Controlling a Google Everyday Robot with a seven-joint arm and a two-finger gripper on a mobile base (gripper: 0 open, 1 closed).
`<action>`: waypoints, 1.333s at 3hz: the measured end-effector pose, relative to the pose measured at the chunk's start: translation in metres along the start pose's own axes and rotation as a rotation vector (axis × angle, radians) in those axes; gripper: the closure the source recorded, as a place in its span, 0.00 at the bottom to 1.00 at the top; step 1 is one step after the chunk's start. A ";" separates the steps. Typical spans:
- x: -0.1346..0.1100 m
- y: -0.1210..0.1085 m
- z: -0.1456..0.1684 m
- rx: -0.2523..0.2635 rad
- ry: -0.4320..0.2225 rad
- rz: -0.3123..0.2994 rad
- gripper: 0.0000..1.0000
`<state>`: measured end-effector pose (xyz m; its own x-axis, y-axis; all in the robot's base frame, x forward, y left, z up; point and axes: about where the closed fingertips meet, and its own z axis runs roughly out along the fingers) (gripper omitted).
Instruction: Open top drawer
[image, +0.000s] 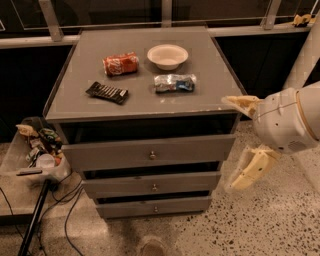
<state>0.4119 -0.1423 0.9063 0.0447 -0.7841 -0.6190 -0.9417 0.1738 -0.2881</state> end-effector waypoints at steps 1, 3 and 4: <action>0.004 0.001 0.021 -0.009 0.006 0.012 0.00; 0.018 -0.009 0.057 -0.005 0.054 0.028 0.00; 0.027 -0.022 0.084 -0.008 0.083 0.023 0.00</action>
Offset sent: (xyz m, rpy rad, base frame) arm 0.0242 0.0152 -0.0558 -0.0207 0.0492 -0.0408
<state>0.4615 -0.1174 0.8341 -0.0044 -0.8267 -0.5626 -0.9448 0.1877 -0.2685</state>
